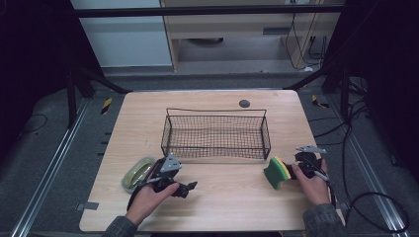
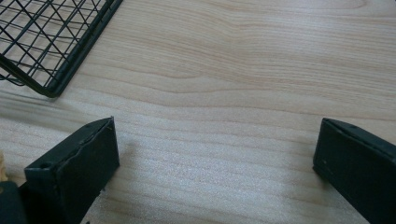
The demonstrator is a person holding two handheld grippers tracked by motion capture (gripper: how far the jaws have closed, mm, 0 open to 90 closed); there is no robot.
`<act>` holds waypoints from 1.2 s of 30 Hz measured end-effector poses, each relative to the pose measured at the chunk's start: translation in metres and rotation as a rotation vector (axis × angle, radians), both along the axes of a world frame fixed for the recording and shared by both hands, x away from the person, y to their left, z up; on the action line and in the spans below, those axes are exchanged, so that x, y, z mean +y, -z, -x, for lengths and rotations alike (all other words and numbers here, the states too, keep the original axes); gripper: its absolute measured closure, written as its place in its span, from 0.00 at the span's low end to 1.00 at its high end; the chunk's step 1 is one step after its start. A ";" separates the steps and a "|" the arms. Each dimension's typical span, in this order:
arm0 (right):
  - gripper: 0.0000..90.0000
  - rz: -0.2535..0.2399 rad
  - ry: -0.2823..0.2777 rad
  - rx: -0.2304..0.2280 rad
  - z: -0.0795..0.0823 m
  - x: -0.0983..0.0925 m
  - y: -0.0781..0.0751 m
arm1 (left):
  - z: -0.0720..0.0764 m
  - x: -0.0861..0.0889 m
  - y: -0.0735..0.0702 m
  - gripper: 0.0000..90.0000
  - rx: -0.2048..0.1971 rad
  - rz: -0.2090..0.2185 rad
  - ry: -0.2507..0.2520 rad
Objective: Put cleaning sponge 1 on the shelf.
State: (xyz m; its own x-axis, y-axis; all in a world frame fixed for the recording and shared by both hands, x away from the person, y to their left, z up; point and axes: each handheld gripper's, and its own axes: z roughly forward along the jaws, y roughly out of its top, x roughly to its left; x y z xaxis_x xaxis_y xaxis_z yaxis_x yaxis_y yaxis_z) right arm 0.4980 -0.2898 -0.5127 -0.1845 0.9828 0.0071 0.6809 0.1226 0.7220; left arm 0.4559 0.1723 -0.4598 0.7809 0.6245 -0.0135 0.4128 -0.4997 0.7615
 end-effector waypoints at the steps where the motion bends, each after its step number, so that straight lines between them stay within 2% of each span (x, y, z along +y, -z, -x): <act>1: 0.01 0.000 0.000 0.000 0.000 0.000 0.000 | 0.000 0.003 -0.004 0.07 -0.004 -0.006 -0.013; 2: 0.01 0.000 0.000 0.000 0.000 0.000 0.000 | 0.000 0.007 -0.008 0.07 -0.008 -0.017 -0.022; 3: 0.00 0.001 0.001 0.001 0.000 0.000 0.000 | 0.001 0.016 -0.018 0.07 -0.019 -0.070 -0.041; 4: 0.00 0.001 0.001 0.001 0.000 0.000 0.000 | 0.001 0.016 -0.018 0.06 -0.019 -0.070 -0.041; 6: 0.00 0.001 0.000 0.001 0.000 0.000 0.000 | 0.000 0.023 -0.025 0.06 -0.024 -0.097 -0.052; 9: 0.00 0.001 0.000 0.001 0.000 0.000 0.000 | -0.004 0.036 -0.036 0.06 -0.022 -0.155 -0.080; 13: 0.00 0.001 -0.002 0.001 0.000 0.000 0.000 | -0.011 0.056 -0.043 0.07 0.019 -0.181 -0.137; 15: 0.00 0.000 -0.005 0.001 0.000 0.000 0.000 | -0.011 0.066 -0.043 0.07 0.046 -0.171 -0.165; 18: 0.01 0.000 -0.008 0.002 0.000 0.000 0.000 | -0.011 0.073 -0.045 0.07 0.051 -0.182 -0.183; 21: 0.00 0.002 -0.009 0.001 0.000 -0.001 0.000 | -0.013 0.082 -0.045 0.07 0.071 -0.190 -0.197; 24: 0.01 0.001 -0.008 0.000 0.000 0.000 0.000 | -0.016 0.095 -0.045 0.06 0.131 -0.202 -0.231; 28: 0.01 0.007 -0.008 -0.003 0.001 -0.001 0.000 | -0.013 0.105 -0.045 0.06 0.157 -0.259 -0.221; 30: 0.01 0.006 -0.007 -0.002 0.001 -0.001 0.000 | -0.011 0.108 -0.045 0.08 0.188 -0.266 -0.211; 33: 0.00 0.000 -0.007 0.002 0.000 0.000 0.000 | -0.010 0.109 -0.048 0.09 0.192 -0.279 -0.210; 36: 0.00 0.004 -0.008 0.001 -0.001 0.000 0.000 | -0.011 0.109 -0.051 0.12 0.209 -0.313 -0.206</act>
